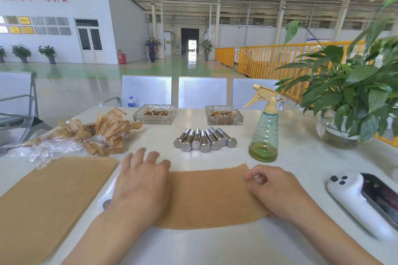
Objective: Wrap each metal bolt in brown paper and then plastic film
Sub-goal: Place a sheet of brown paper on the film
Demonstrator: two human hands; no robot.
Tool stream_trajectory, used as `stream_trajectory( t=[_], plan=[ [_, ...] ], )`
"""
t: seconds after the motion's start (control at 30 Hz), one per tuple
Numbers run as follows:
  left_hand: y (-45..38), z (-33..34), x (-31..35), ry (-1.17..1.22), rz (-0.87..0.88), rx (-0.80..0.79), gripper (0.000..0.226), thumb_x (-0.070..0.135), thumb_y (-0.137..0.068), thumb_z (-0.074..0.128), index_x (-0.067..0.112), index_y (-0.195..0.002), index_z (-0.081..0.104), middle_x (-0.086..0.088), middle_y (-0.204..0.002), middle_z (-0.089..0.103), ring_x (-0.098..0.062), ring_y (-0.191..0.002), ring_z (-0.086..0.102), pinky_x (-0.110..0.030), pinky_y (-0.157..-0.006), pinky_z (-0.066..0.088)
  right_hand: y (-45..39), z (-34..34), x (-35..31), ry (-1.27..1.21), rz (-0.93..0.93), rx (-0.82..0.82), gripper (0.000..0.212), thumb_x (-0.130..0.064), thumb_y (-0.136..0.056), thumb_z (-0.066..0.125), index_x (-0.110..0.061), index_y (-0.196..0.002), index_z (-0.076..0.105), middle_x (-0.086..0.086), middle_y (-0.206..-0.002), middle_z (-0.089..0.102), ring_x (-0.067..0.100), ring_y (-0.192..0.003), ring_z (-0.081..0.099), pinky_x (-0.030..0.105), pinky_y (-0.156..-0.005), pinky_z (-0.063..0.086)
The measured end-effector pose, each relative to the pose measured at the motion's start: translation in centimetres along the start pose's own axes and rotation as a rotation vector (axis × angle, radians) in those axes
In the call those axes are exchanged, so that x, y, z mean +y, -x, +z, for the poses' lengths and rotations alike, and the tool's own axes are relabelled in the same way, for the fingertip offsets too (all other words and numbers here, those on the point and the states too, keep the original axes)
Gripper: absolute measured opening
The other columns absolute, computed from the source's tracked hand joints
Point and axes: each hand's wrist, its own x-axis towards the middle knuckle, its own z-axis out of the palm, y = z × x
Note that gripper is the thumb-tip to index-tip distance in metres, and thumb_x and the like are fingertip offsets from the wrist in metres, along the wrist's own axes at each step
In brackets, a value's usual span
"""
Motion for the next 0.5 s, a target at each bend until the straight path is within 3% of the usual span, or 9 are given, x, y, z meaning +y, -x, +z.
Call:
stream_trajectory(
  t=[0.07,0.13,0.23,0.3,0.4,0.5],
  plan=[
    [0.2,0.2,1.4,0.135,0.146,0.019,0.044,0.048,-0.100,0.038,0.035,-0.140,0.047,0.010,-0.155,0.036,-0.019,-0.148,0.024,-0.037,-0.119,0.026,0.1,0.0,-0.3,0.007,-0.008,-0.008,0.029,-0.018,-0.086,0.057,-0.044,-0.087,0.068,-0.004,-0.081,0.065,0.015,-0.073,0.063,0.030,-0.050,0.056],
    [0.5,0.8,2.8,0.232,0.251,-0.043,0.045,0.059,-0.099,0.034,0.037,-0.137,0.045,0.011,-0.150,0.038,-0.018,-0.143,0.030,-0.038,-0.114,0.033,0.1,-0.2,-0.5,-0.031,-0.004,-0.030,0.032,-0.017,-0.087,0.057,-0.047,-0.094,0.065,-0.003,-0.086,0.066,0.018,-0.073,0.065,0.028,-0.045,0.054],
    [0.5,2.3,3.7,0.217,0.310,-0.137,0.052,0.064,-0.100,0.029,0.040,-0.146,0.033,0.009,-0.151,0.035,-0.020,-0.145,0.027,-0.040,-0.116,0.030,0.1,-1.1,-0.3,-0.035,0.029,-0.039,0.035,-0.017,-0.090,0.048,-0.046,-0.103,0.063,-0.003,-0.091,0.067,0.021,-0.059,0.067,0.027,-0.046,0.054],
    [0.2,2.9,3.5,0.217,0.311,-0.155,0.057,0.065,-0.100,0.027,0.040,-0.152,0.026,0.008,-0.157,0.030,-0.020,-0.148,0.023,-0.039,-0.120,0.025,0.0,-1.9,0.2,0.059,0.043,0.005,0.036,-0.016,-0.089,0.045,-0.043,-0.107,0.062,-0.004,-0.090,0.071,0.019,-0.055,0.067,0.029,-0.058,0.058],
    [-0.3,3.0,3.1,0.236,0.321,-0.195,0.062,0.065,-0.100,0.030,0.040,-0.155,0.022,0.007,-0.165,0.020,-0.019,-0.153,0.015,-0.038,-0.124,0.018,0.3,-2.6,1.0,0.254,0.072,0.051,0.036,-0.020,-0.088,0.045,-0.045,-0.106,0.063,-0.009,-0.098,0.069,0.018,-0.085,0.067,0.033,-0.079,0.057],
    [-0.8,2.8,2.8,0.270,0.325,-0.234,0.064,0.064,-0.099,0.035,0.040,-0.157,0.021,0.007,-0.168,0.016,-0.019,-0.154,0.014,-0.034,-0.124,0.014,0.8,-2.4,1.5,0.463,0.040,0.052,0.037,-0.025,-0.086,0.047,-0.049,-0.107,0.064,-0.019,-0.101,0.062,0.015,-0.098,0.061,0.029,-0.082,0.051]
  ],
)
